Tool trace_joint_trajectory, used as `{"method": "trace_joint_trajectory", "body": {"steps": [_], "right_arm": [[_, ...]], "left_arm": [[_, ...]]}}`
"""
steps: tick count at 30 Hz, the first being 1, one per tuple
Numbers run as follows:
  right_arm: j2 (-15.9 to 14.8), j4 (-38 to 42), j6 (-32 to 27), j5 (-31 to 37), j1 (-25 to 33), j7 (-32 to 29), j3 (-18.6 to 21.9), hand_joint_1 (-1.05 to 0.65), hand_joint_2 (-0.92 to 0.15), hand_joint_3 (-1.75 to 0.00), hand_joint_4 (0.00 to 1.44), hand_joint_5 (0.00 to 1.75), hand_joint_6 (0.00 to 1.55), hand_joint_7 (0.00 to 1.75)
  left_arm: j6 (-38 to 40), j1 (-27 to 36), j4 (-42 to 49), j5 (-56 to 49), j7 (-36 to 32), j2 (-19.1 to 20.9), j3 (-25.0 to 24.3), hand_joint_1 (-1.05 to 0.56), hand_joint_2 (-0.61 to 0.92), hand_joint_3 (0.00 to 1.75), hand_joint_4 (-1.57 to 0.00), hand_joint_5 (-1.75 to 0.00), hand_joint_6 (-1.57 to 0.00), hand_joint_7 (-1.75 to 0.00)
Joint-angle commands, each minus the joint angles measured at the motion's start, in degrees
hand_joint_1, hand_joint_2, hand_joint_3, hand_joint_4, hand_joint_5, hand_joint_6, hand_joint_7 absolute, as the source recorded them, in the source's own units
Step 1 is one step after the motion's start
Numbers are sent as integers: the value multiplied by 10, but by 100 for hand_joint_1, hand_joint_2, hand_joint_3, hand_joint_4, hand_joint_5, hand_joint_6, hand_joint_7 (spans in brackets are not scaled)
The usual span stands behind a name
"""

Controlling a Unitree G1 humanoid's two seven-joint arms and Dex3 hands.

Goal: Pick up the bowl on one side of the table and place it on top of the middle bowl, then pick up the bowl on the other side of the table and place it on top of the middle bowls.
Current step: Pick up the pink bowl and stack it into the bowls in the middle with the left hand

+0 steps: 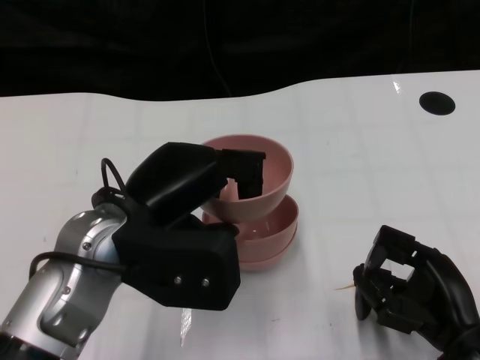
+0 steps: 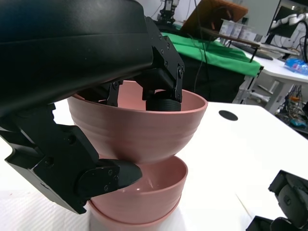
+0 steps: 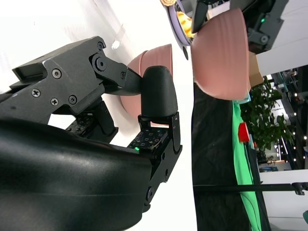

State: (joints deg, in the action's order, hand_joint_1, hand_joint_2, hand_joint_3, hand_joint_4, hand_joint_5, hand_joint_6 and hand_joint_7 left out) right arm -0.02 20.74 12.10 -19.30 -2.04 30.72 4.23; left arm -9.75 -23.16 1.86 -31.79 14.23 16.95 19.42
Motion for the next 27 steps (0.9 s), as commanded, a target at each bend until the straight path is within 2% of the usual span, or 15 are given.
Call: {"method": "trace_joint_trajectory", "body": {"steps": [1, 8, 14, 18, 27], "right_arm": [[-4, -13, 3, 2, 6, -6, 3, -16, -64, -90, 88, 175, 77, 150], [-4, -8, 5, 4, 4, -8, 3, -17, -64, -90, 88, 175, 77, 151], [-3, -2, 11, 6, 1, -12, 4, -17, -64, -90, 88, 175, 77, 151], [-2, -2, 12, 7, 0, -15, 3, -16, -64, -91, 87, 175, 77, 152], [1, 5, 24, 5, -1, -12, 3, -17, -63, -92, 87, 175, 76, 154]], "left_arm": [[-7, -2, 14, -7, -15, 0, 4, -3, 57, 92, -77, -175, -62, -174], [-19, -6, 29, -15, -22, -4, 9, -2, 58, 88, -76, -175, -64, -170], [-19, -7, 34, -22, -22, -8, 13, -2, 61, 82, -74, -175, -58, -174], [-18, -11, 39, -28, -22, -10, 18, -1, 70, 62, -73, -175, -57, -175], [-17, -11, 43, -27, -18, -11, 23, -1, 73, 59, -74, -175, -58, -175]]}}
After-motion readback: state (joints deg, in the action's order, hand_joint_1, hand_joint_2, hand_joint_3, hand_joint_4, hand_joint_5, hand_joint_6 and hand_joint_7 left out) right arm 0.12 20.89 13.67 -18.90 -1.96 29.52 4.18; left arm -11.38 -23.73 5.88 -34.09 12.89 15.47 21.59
